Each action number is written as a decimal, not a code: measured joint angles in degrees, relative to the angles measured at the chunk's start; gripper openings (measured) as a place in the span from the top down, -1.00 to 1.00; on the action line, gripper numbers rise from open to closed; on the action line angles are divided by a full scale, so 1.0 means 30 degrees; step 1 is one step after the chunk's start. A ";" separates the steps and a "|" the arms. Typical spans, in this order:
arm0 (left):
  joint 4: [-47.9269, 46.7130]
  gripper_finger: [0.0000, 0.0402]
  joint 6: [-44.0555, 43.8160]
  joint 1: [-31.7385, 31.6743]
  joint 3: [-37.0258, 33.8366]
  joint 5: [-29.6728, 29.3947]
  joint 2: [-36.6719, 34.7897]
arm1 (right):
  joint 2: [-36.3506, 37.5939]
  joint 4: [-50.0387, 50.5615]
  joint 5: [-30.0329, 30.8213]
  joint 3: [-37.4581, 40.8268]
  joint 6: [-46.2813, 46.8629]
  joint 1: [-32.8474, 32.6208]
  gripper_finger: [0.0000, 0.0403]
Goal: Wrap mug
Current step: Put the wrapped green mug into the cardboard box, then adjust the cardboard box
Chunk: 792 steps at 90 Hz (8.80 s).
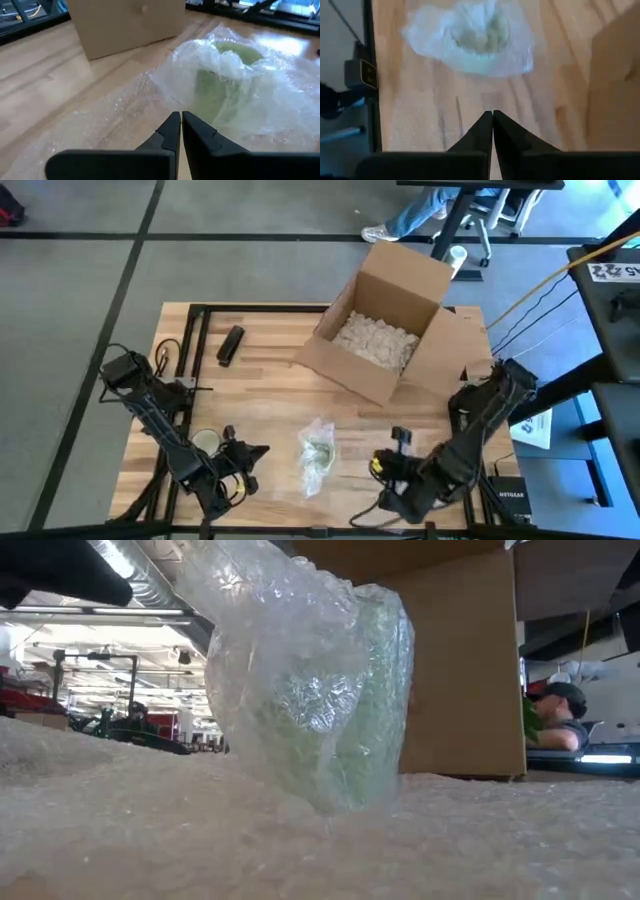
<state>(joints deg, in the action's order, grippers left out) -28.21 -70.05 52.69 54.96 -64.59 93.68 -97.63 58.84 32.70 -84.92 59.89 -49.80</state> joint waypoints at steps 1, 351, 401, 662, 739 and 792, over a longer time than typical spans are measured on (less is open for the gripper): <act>0.0376 1.00 0.0296 -0.0054 -0.0103 0.0153 -0.0023 | 0.0047 -0.0346 0.0092 0.0317 0.0286 -0.0146 1.00; 2.3127 1.00 1.3496 -0.9560 -1.2538 1.7123 -0.5542 | -0.4810 0.0959 0.0168 -1.3176 -1.3116 0.5290 1.00; 2.3141 1.00 1.3503 -0.9560 -1.2538 1.7105 -0.5535 | -0.0993 0.6024 0.7452 -1.6189 -1.2623 0.5608 1.00; 2.3038 1.00 1.5378 -1.6205 -1.2545 2.0027 -0.5557 | 0.2097 0.4808 -1.2426 -0.1249 -1.9715 2.7227 0.24; 2.3042 1.00 1.6357 -1.6190 -1.2545 2.0490 -0.5557 | 0.5290 0.8286 -0.9842 -0.8270 -1.6183 2.3119 0.96; 2.3607 1.00 1.6350 -1.6205 -1.2545 2.1063 -0.6159 | 0.6008 0.7855 -0.2728 -0.8255 -0.8661 0.8458 1.00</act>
<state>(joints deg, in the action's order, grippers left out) 42.61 -21.00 4.08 17.32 -1.41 75.21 -79.60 82.40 24.52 -109.69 33.90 -24.43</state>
